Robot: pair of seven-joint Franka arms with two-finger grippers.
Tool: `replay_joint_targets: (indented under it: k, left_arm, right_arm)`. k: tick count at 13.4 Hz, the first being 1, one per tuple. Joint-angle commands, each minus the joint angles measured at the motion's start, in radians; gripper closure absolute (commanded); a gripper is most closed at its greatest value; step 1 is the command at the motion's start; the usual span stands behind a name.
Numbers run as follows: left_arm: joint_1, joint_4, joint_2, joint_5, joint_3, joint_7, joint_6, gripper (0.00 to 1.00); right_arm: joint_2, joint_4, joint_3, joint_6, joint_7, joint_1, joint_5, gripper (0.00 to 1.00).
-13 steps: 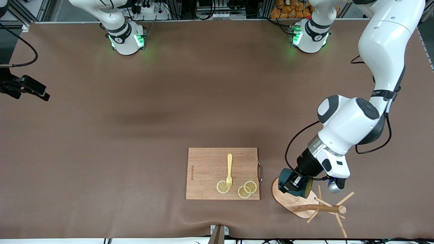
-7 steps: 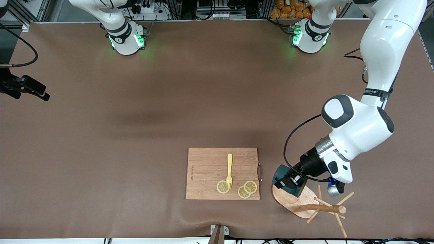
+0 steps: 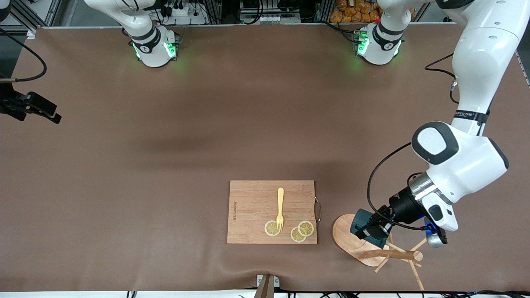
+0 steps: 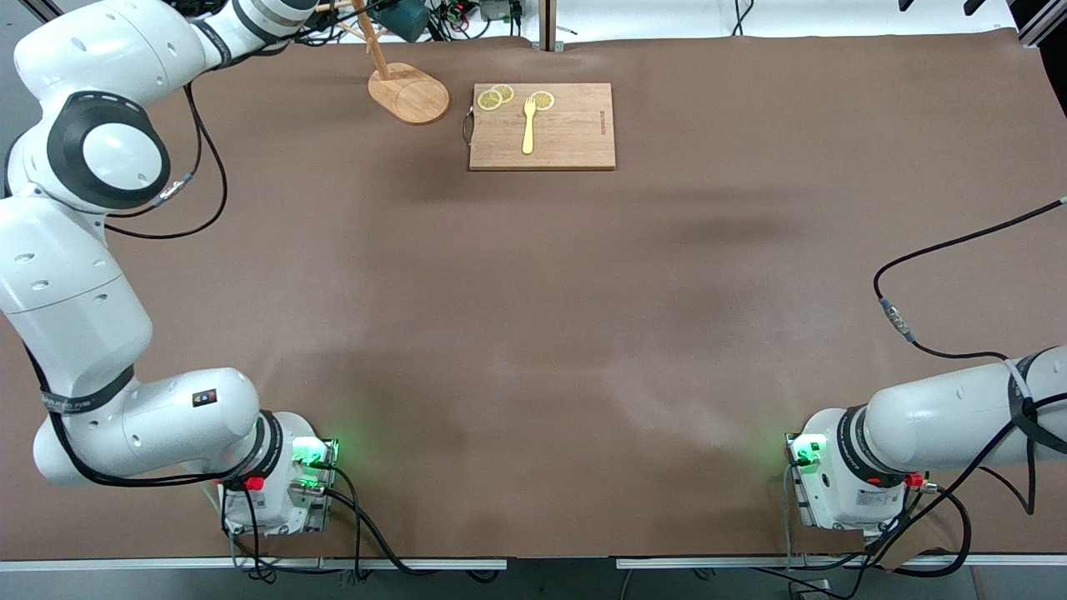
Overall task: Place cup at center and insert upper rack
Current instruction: 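Align the mug handle with a stand peg using the left gripper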
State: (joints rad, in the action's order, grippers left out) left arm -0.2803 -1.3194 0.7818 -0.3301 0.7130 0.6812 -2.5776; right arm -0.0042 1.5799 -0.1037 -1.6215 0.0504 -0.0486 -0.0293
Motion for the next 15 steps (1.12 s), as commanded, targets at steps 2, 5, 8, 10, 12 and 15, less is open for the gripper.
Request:
replay_joint_targets:
  k: [2,5,8,10,12,15]
  left_arm:
    - [-0.019,0.022,0.010,-0.179,0.011,-0.031,-0.036,1.00]
    - [-0.042,0.020,0.016,-0.299,0.011,-0.032,-0.133,1.00]
    - [-0.040,0.017,0.037,-0.319,0.011,-0.031,-0.187,1.00]
    - [-0.040,0.019,0.045,-0.358,0.011,-0.031,-0.190,1.00]
    - [-0.048,0.020,0.054,-0.366,0.011,-0.031,-0.190,1.00]
    - [-0.050,0.020,0.054,-0.365,0.011,-0.044,-0.188,1.00]
  right_arm:
    - [-0.008,-0.003,0.058,0.009,0.017,0.052,0.016,0.00]
    - [-0.010,-0.003,0.058,0.009,0.019,0.050,0.014,0.00]
    - [-0.010,-0.003,0.058,0.009,0.019,0.049,0.016,0.00]
    - [-0.008,-0.001,0.058,0.006,0.019,0.049,0.016,0.00]
    - [-0.008,-0.001,0.058,0.008,0.019,0.049,0.016,0.00]
    - [-0.008,0.002,0.058,0.009,0.019,0.049,0.016,0.00]
